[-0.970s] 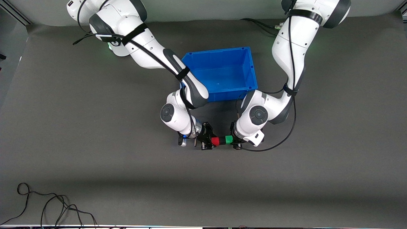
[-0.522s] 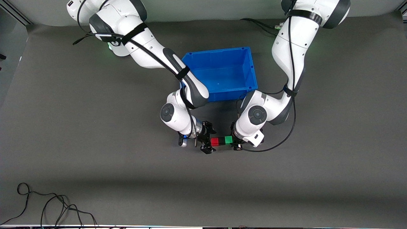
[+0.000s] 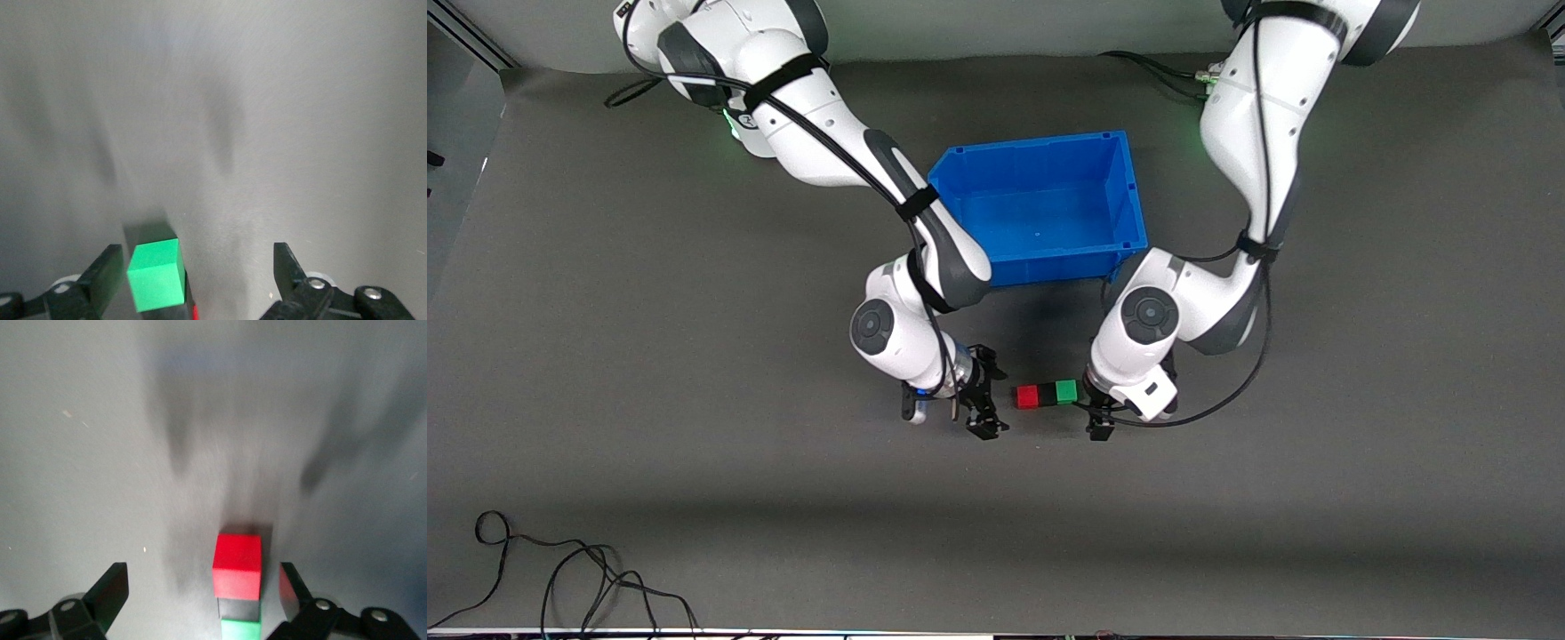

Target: Attach green and red cubes to black cube

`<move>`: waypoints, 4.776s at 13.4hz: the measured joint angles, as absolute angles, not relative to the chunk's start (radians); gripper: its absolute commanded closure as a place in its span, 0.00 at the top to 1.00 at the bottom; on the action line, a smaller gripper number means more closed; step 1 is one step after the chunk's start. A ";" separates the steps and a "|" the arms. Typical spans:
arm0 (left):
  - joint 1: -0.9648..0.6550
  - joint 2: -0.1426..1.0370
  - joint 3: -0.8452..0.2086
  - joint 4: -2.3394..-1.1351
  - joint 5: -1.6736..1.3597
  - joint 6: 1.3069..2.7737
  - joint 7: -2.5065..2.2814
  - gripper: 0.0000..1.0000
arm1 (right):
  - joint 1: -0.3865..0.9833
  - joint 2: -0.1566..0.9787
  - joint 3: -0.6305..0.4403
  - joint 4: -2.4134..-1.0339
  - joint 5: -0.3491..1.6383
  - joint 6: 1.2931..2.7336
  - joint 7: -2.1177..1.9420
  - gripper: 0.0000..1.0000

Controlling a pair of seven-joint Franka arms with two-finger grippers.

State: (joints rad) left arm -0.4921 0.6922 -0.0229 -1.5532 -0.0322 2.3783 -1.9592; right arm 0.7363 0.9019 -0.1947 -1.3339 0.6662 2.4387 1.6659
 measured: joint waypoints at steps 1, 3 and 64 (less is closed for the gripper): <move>-0.477 0.646 -0.019 -1.549 -0.032 2.302 -1.876 1.00 | 0.736 0.883 -0.217 -1.334 0.632 2.390 1.665 1.00; -0.432 0.555 -0.016 -1.550 -0.032 2.165 -1.703 1.00 | 0.734 0.846 -0.253 -1.334 0.586 2.301 1.650 1.00; -0.019 0.056 0.028 -1.574 0.025 1.597 0.081 1.00 | 0.008 -0.019 -0.017 -1.610 -0.006 1.567 0.019 1.00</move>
